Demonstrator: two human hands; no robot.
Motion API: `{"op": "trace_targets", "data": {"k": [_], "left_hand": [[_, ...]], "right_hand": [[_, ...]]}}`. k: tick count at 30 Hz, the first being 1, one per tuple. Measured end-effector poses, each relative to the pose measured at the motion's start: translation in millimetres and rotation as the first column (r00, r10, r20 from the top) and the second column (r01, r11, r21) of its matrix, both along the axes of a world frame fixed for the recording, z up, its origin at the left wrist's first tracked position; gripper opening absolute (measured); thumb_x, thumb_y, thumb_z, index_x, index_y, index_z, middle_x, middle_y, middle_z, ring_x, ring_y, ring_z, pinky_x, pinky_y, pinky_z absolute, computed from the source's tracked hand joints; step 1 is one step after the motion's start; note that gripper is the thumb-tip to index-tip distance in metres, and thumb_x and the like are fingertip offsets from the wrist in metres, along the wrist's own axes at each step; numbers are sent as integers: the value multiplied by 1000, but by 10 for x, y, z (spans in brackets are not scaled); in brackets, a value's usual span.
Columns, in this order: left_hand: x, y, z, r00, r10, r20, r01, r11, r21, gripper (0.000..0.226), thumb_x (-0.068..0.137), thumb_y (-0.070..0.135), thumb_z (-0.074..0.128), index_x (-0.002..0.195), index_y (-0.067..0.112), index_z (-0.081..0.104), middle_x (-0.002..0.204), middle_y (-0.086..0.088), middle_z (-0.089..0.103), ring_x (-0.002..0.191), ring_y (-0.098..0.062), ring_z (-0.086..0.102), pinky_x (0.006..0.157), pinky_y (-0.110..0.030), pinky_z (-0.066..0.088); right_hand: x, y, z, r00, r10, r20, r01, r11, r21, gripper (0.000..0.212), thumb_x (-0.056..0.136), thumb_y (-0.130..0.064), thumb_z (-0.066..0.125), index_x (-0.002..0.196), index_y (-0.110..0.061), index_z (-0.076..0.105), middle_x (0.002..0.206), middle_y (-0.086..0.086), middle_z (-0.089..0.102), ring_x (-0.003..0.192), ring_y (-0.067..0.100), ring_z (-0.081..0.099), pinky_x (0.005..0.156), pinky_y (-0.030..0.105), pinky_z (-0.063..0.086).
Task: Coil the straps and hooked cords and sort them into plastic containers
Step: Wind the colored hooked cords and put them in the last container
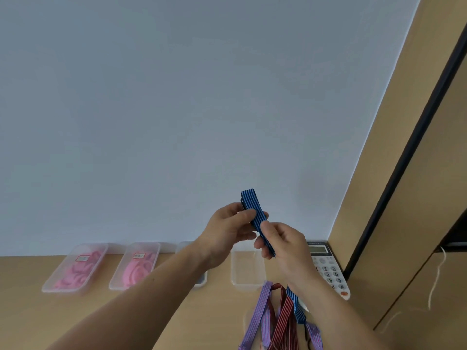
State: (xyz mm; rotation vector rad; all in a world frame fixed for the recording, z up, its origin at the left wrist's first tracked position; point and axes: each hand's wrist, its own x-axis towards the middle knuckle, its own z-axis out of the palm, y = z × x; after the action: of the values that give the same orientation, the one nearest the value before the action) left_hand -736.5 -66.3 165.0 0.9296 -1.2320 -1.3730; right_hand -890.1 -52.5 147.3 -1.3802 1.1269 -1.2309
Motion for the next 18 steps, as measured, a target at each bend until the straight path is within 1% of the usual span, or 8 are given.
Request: {"op": "trace_targets", "data": {"k": [2,4,6,8,11,14,16,18], "left_hand": [[-16,11,2,993,85,85,-78,994,-81,26,94,20,61,117,7,61,108,-3,75,96,-24,70,86,-34,54],[-43,24,3,968,174,180,-146,977,-155,24,96,16,63,119,11,59,102,0,77,94,-21,70,80,-29,53],[-71,32,-8,935,232,267,-170,957,-234,25,96,16,63,120,11,58,98,2,77,90,-13,71,79,-25,52],[-88,38,-26,879,295,376,-165,925,-342,25,95,17,63,120,15,57,96,5,76,88,-7,71,80,-24,54],[-90,30,-100,799,400,449,-154,858,-490,30,94,17,63,124,15,57,98,7,73,90,-7,68,83,-24,54],[-73,25,-194,679,528,510,-71,738,-671,34,95,15,62,128,13,56,100,9,69,88,-11,63,80,-14,48],[-58,30,-228,557,644,524,20,621,-784,33,92,14,62,125,11,60,93,5,71,76,-14,61,68,-20,49],[-38,22,-254,487,735,472,101,489,-866,33,87,14,61,120,7,65,90,2,73,69,-14,63,59,-20,46]], "right_hand": [[-12,-5,-3,999,-30,-20,31,998,48,32,96,-33,59,81,-6,68,65,8,71,50,14,57,48,23,45],[-21,-1,-16,998,-48,-45,52,994,91,37,96,-36,58,81,-4,68,64,9,72,48,14,59,46,23,46],[-29,11,-22,997,-52,-60,59,991,117,39,97,-38,56,81,-4,69,63,10,72,48,16,61,45,23,46],[-46,23,-30,995,-51,-81,62,989,138,42,98,-40,54,82,-4,69,64,11,72,51,18,65,47,23,48],[-74,31,-41,998,-33,-59,42,988,151,42,98,-39,54,84,-3,69,66,12,73,55,19,67,54,26,51],[-80,40,4,999,-35,-2,35,984,174,47,97,-45,53,82,-3,70,66,14,72,56,21,66,58,31,51],[-80,40,42,998,-39,44,30,983,180,58,96,-54,48,77,-4,70,63,14,70,52,21,62,53,29,49],[-75,30,73,997,-40,59,30,984,174,67,93,-63,45,75,-4,70,59,10,66,48,17,54,48,26,44]]}}
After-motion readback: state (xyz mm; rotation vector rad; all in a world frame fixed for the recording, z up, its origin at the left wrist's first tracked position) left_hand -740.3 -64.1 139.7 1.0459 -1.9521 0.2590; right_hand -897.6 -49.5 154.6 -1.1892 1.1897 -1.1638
